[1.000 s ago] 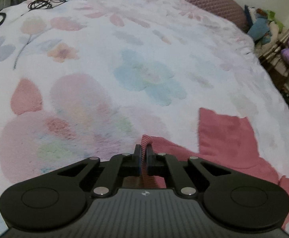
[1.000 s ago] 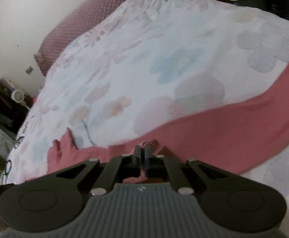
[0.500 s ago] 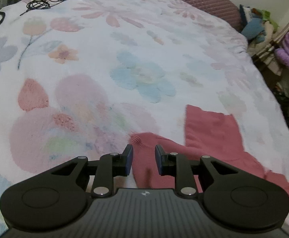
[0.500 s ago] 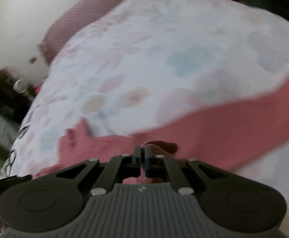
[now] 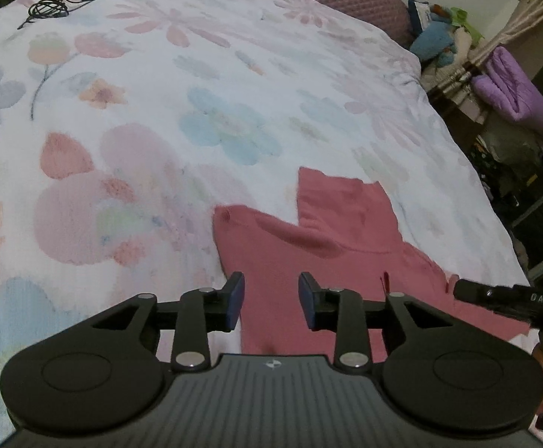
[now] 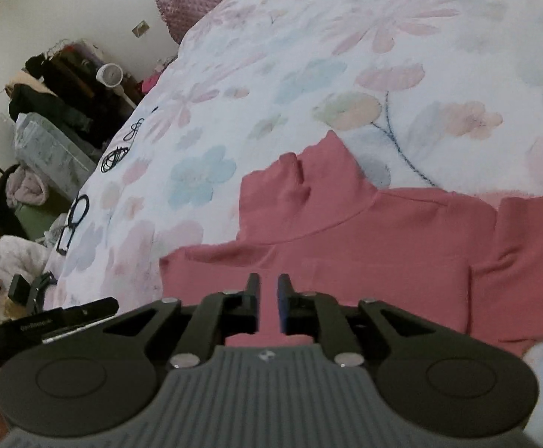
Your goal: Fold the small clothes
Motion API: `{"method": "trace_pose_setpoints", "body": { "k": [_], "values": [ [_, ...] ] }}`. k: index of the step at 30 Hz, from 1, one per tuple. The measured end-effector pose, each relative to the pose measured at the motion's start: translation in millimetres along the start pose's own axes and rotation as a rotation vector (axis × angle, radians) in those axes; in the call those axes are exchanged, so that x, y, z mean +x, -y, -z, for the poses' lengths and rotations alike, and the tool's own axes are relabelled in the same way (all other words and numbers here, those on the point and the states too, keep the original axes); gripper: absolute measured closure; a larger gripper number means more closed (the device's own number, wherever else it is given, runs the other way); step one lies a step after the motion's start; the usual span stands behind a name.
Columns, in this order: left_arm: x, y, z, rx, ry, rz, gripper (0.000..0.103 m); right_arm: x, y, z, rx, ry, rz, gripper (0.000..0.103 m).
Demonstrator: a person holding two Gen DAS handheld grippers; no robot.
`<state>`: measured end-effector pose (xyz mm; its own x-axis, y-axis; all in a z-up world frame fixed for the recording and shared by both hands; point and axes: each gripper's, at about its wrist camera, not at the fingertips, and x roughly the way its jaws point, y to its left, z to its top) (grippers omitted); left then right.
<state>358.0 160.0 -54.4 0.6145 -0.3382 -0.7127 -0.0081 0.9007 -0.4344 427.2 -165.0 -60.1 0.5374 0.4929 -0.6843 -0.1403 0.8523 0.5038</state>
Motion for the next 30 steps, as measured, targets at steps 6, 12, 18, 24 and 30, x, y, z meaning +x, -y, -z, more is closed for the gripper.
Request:
{"method": "trace_pose_setpoints", "body": {
  "k": [6,12,18,24,30],
  "values": [
    [18,8,8,0.012,-0.036,-0.005,0.065,-25,39,6,-0.051,-0.004,0.134,0.083],
    [30,20,22,0.097,-0.084,-0.052,0.065,-33,55,37,-0.247,-0.056,0.257,0.079],
    [36,14,34,0.102,-0.136,-0.097,0.065,-25,60,55,-0.319,-0.023,0.29,0.103],
    [39,5,39,0.088,-0.17,-0.12,0.068,-48,57,59,-0.331,-0.016,0.234,0.103],
    [38,5,38,0.093,-0.179,-0.13,0.068,-29,81,90,-0.358,-0.143,0.273,0.103]
  ]
}}
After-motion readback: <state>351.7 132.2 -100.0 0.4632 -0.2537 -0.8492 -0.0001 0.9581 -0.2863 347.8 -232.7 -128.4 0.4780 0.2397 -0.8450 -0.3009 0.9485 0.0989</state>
